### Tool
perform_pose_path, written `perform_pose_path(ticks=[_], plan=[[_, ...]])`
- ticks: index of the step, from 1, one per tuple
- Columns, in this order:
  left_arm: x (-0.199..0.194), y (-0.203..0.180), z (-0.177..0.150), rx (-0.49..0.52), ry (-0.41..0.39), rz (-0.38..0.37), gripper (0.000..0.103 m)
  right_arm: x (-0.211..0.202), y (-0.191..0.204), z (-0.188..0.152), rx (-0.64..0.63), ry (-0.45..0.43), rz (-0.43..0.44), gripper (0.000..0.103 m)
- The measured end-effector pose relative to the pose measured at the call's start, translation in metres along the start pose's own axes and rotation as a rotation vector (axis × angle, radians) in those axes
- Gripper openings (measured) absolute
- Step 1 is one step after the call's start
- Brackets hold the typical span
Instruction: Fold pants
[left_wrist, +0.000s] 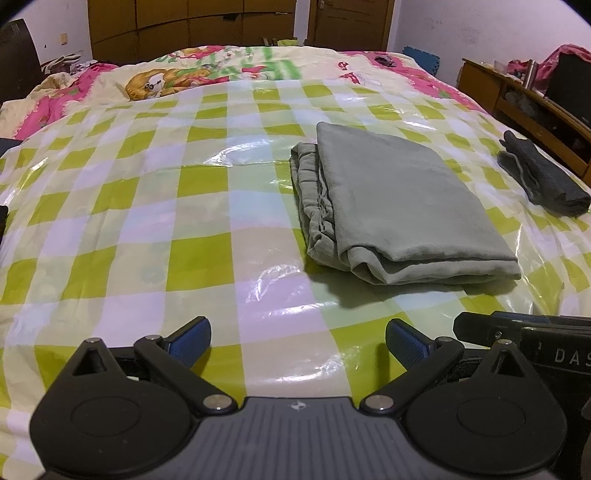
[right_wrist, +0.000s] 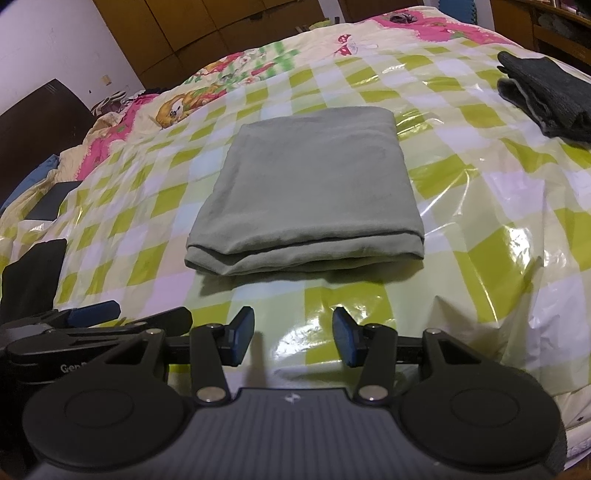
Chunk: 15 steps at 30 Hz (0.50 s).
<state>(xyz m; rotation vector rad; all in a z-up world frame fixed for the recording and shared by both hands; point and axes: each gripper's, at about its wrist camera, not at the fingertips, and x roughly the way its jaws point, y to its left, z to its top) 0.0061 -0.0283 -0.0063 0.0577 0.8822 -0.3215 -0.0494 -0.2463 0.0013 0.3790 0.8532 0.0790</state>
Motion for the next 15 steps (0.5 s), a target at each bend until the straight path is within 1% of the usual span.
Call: perform_pose_path(ticks=[3,6,15], plan=[[0.0003,0.0007,0.0000,-0.002,0.001,0.001,0.103,0.0002,-0.0001,0.0002,-0.002,0.002,0.000,0.049],[0.0002,0.0002,-0.0001,0.003,0.001,0.002,0.103,0.0004,-0.0005,0.0007,-0.004,0.002,0.006,0.056],[0.0007,0.0019,-0.0006,-0.003,0.000,0.002,0.103,-0.0002,-0.0001,-0.0003,-0.002,0.003,0.015,0.056]])
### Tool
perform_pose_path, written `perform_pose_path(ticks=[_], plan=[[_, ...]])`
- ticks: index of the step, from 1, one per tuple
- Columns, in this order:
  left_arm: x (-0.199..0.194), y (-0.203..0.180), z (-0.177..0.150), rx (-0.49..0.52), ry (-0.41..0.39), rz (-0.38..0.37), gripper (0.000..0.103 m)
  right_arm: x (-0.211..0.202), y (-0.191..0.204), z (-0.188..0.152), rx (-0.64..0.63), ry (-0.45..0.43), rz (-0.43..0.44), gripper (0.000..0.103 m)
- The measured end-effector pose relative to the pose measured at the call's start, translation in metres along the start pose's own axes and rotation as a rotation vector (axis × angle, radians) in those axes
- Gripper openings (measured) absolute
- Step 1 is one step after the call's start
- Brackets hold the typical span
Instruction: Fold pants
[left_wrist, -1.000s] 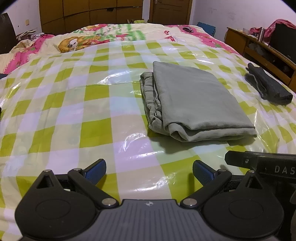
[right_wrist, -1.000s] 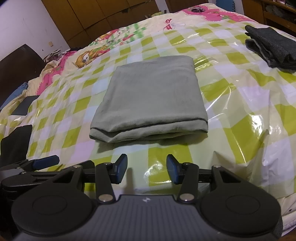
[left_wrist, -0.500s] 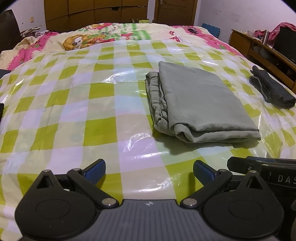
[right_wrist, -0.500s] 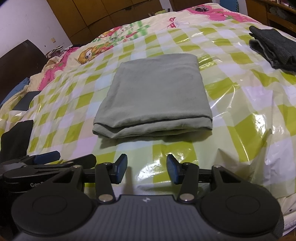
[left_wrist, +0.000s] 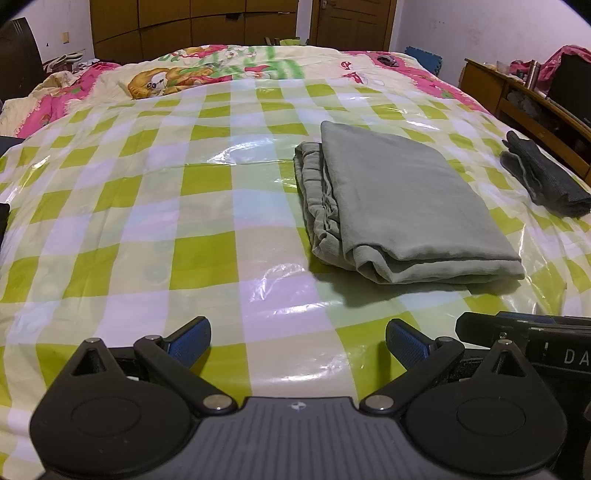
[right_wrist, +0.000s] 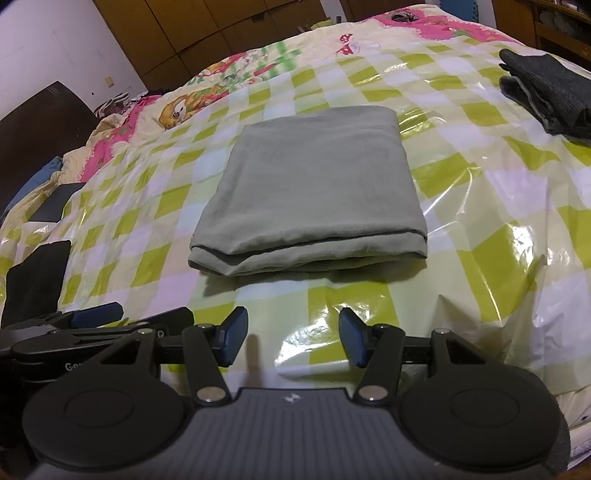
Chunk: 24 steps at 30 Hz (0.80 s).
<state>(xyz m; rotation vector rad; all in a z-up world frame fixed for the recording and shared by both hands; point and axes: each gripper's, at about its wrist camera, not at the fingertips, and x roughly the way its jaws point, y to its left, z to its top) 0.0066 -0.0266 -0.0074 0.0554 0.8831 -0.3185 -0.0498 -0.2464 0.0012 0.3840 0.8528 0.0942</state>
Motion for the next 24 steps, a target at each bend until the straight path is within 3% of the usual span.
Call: perform_pose_path(ticks=[24], plan=[[0.0006,0.0060,-0.0004,-0.010,-0.009,0.032,0.103,0.0019,0.0000,-0.0016,0.007,0.008,0.001,0.057]])
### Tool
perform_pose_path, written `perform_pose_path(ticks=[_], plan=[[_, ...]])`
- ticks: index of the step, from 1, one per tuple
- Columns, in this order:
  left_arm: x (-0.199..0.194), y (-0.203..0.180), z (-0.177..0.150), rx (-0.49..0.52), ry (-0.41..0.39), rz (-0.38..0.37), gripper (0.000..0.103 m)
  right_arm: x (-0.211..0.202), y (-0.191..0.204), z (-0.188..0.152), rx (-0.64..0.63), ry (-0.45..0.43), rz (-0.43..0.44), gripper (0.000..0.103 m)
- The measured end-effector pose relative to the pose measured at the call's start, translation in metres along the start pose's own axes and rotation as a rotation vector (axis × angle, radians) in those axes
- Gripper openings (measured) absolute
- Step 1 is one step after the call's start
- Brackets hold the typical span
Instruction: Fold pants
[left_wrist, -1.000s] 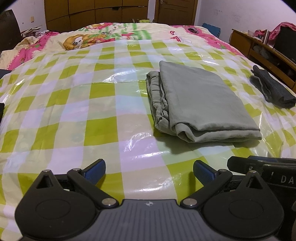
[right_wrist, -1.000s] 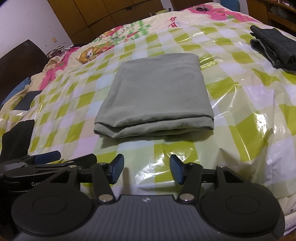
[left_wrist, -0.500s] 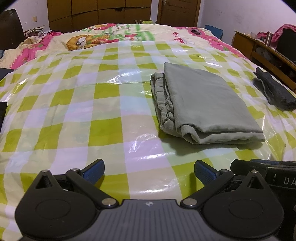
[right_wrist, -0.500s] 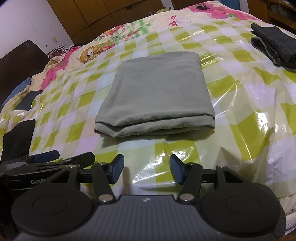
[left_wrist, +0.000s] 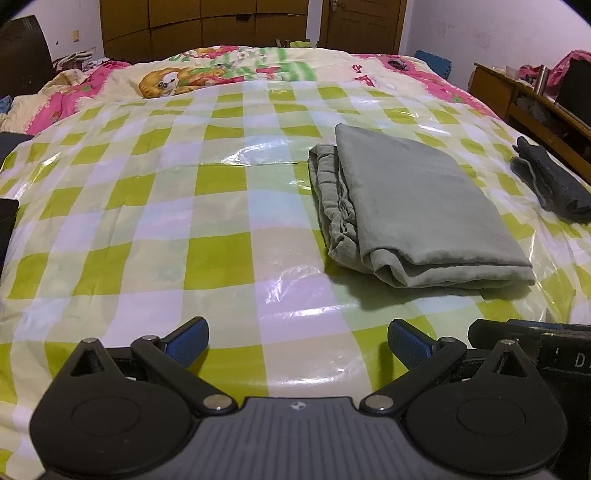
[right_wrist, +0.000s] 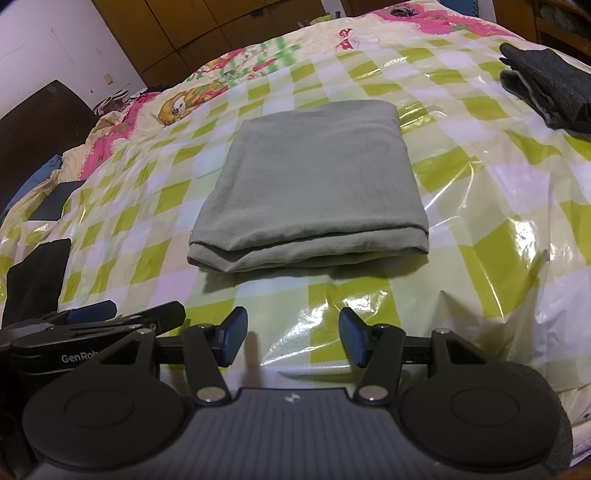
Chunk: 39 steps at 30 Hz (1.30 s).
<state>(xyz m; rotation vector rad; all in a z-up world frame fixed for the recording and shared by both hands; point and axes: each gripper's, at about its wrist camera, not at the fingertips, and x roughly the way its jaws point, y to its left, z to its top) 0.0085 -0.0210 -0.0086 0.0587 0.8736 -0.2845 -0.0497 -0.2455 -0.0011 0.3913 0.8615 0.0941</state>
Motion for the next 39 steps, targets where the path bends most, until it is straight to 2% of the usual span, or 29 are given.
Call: perform_pose_path(ticks=[9,15,26,32,39], plan=[[-0.011,-0.009,0.001,0.042,-0.055,-0.021,0.103,0.000,-0.002,0.000,0.017,-0.001,0.007,0.057],[-0.010,-0.013,0.000,0.062,-0.041,-0.008,0.103,-0.002,-0.003,0.000,0.023,0.002,0.006,0.057],[-0.012,-0.009,0.005,0.032,-0.050,-0.043,0.103,-0.009,-0.005,-0.003,0.049,0.000,0.011,0.057],[-0.001,-0.012,0.002,0.039,-0.014,-0.042,0.103,-0.011,-0.006,-0.005,0.057,-0.005,-0.001,0.057],[0.001,-0.011,0.001,0.033,-0.009,-0.033,0.103,-0.005,-0.004,-0.004,0.047,0.009,-0.005,0.057]])
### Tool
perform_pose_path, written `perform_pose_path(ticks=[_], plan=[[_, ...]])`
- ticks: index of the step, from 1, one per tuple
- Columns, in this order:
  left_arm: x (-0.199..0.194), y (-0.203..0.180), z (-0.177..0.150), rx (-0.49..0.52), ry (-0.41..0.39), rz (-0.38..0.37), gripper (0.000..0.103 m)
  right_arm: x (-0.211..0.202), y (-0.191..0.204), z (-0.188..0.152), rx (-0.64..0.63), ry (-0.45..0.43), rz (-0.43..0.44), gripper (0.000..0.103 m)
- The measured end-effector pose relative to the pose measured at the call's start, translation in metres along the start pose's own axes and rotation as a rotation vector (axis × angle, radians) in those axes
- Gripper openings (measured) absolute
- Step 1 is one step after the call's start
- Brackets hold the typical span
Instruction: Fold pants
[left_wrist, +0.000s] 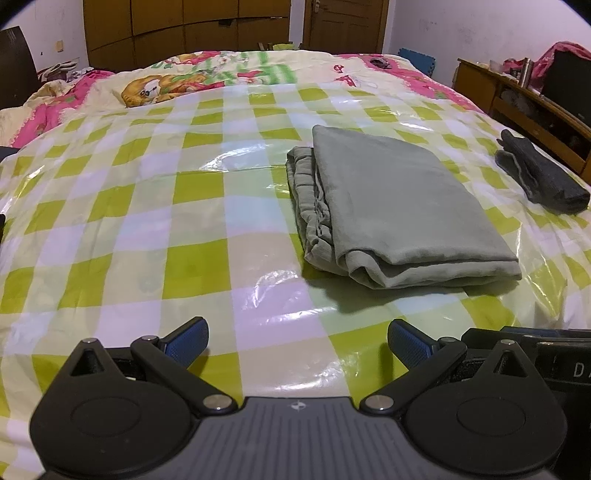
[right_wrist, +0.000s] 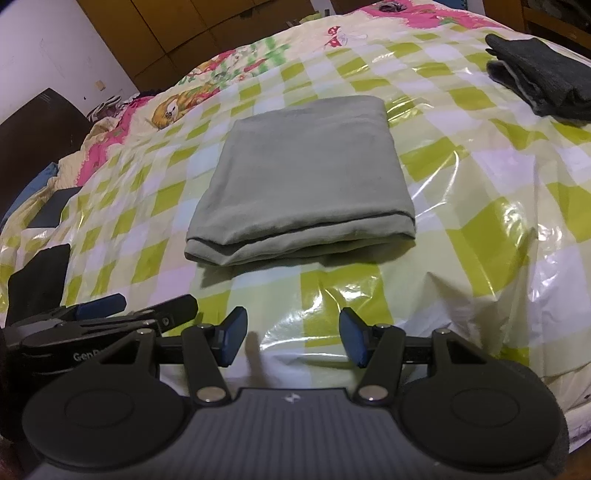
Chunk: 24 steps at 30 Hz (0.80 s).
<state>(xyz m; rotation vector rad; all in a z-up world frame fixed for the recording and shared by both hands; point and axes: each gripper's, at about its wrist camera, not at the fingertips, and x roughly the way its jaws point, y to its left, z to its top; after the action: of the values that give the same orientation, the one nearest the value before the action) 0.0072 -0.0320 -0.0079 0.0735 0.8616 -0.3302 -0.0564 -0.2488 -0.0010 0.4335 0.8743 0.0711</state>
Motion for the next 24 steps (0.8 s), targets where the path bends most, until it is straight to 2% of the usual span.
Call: perform_pose_path(ticks=[9,19,24], plan=[[0.0007,0.0024,0.0007,-0.020,0.006,-0.010,0.103,0.0020,-0.0019,-0.0010,0.014,0.002,0.012,0.058],[-0.0012,-0.0076,-0.0006,0.039,0.007,-0.009,0.103,0.0022,-0.0021,-0.0005,0.022,0.001,0.016,0.058],[-0.0032,0.0012,0.0021,-0.005,-0.007,-0.008,0.103,0.0024,-0.0027,0.0004,0.025,0.000,0.018,0.058]])
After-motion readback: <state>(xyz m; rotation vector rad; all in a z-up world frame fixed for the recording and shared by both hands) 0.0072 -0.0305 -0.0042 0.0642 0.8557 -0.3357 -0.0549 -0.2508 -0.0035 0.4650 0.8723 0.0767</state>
